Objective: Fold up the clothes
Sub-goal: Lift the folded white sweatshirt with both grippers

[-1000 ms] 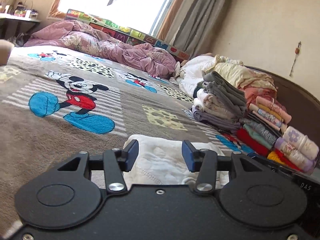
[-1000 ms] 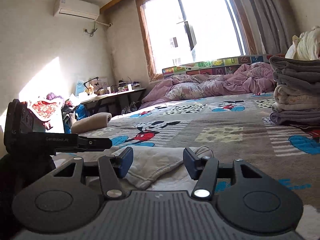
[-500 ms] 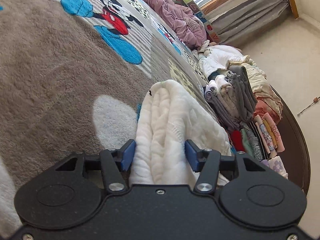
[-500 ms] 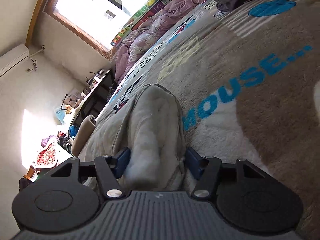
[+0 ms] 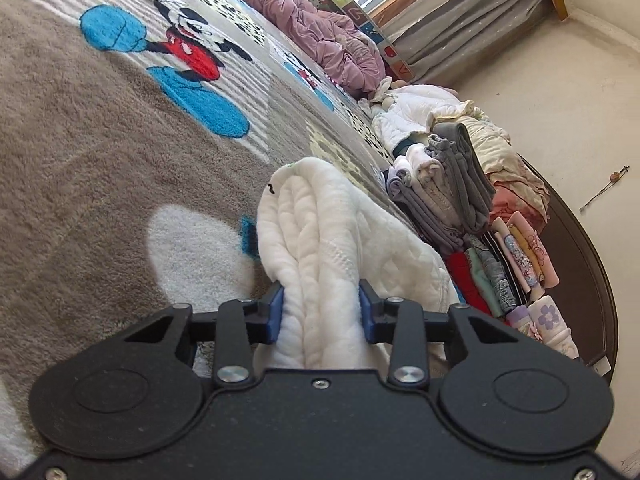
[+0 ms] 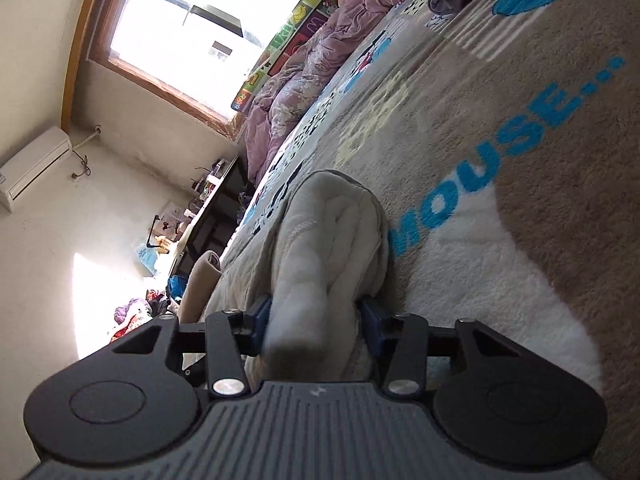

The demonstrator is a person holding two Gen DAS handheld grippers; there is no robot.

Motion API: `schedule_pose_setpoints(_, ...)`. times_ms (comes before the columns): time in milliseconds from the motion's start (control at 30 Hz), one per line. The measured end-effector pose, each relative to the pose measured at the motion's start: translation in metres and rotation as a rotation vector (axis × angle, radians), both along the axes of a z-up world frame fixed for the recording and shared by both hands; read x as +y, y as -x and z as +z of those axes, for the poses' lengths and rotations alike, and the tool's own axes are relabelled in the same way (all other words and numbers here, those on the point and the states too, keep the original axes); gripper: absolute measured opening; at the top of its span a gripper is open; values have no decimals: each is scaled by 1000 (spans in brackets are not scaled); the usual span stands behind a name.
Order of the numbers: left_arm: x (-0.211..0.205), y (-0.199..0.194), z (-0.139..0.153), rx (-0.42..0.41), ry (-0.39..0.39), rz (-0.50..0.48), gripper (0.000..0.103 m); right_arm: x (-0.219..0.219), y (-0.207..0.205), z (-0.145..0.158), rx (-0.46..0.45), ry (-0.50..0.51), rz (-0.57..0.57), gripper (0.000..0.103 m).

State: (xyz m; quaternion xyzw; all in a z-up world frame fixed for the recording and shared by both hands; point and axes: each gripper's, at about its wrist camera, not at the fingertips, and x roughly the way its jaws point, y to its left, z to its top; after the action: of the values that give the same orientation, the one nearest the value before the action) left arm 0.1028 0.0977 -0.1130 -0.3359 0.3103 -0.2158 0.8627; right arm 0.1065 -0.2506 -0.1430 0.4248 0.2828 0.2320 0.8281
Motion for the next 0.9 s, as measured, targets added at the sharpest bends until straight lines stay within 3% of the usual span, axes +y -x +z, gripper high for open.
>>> schedule_pose_setpoints(133, -14, 3, 29, -73, 52, -34, 34, -14, 10, 25, -81, -57, -28, 47)
schedule_pose_setpoints(300, -73, -25, 93, -209, 122, -193, 34, -64, 48, 81, -247, -136, -182, 47)
schedule_pose_setpoints(433, -157, -64, 149, -304, 169, -402, 34, -125, 97, 127, -438, -138, -394, 47)
schedule_pose_setpoints(567, -269, -95, 194, -408, 168, -624, 34, -189, 144, 155, -588, -89, -642, 47)
schedule_pose_setpoints(733, -396, -123, 216, -433, 219, -842, 35, -259, 179, 163, -669, -49, -925, 47)
schedule_pose_setpoints(900, -505, -146, 224, -443, 251, -985, 35, -314, 179, 159, -683, -12, -1112, 47)
